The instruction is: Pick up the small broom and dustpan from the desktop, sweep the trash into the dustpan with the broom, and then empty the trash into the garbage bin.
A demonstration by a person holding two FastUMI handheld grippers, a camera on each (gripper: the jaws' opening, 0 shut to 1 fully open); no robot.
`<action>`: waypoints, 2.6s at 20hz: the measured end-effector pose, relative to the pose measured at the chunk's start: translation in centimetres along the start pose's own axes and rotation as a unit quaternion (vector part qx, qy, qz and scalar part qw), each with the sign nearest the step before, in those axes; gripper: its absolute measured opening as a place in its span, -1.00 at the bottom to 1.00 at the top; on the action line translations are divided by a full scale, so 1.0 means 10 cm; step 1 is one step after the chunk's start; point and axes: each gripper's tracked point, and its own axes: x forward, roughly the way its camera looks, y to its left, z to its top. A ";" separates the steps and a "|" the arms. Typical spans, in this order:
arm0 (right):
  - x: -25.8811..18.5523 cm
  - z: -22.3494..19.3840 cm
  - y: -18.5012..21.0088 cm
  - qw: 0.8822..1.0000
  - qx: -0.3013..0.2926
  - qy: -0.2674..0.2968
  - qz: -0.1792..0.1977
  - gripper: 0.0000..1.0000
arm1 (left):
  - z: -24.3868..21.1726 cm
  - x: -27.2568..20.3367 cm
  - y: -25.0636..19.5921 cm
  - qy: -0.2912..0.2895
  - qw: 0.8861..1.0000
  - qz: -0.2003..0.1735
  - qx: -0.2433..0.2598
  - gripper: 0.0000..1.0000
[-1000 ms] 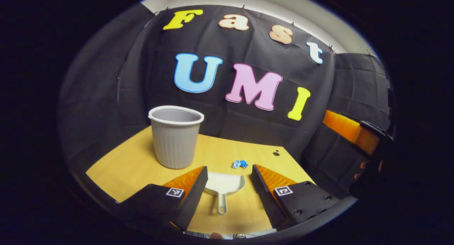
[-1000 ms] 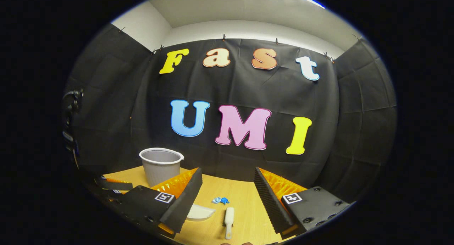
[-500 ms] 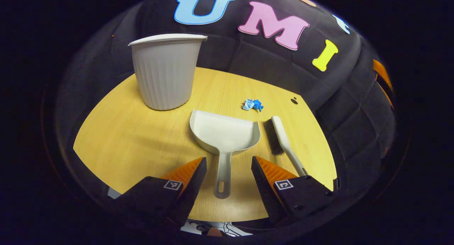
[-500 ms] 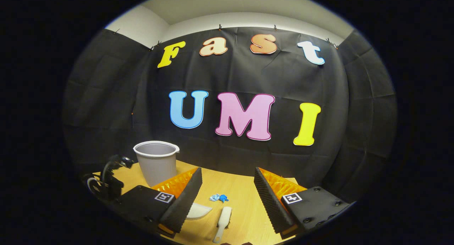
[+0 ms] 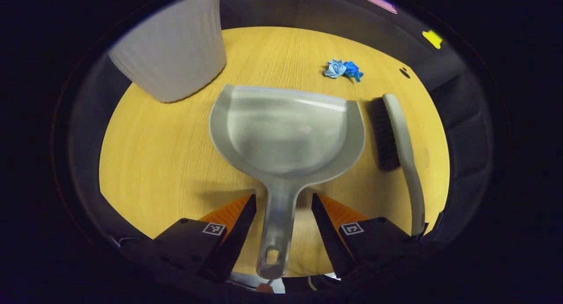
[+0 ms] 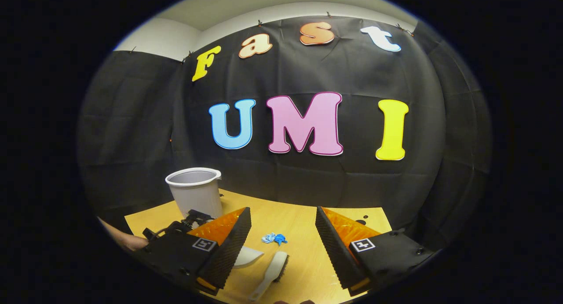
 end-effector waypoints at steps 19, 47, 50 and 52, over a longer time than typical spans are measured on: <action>-0.16 -1.51 0.58 0.960 0.021 0.276 0.043 0.83 | 0.10 0.19 0.06 0.058 0.997 -0.025 0.052 -0.36; 0.05 -3.39 0.23 0.769 0.079 0.626 -0.105 -0.40 | 0.00 0.09 0.19 0.001 0.991 -0.097 0.096 -0.38; 0.17 -3.35 0.13 0.773 0.068 0.623 -0.099 -0.48 | 0.00 0.09 0.19 0.006 0.991 -0.099 0.094 -0.39; 0.32 -3.27 -0.02 0.783 0.036 0.614 -0.096 -0.41 | -0.01 0.08 0.19 0.012 0.991 -0.101 0.090 -0.38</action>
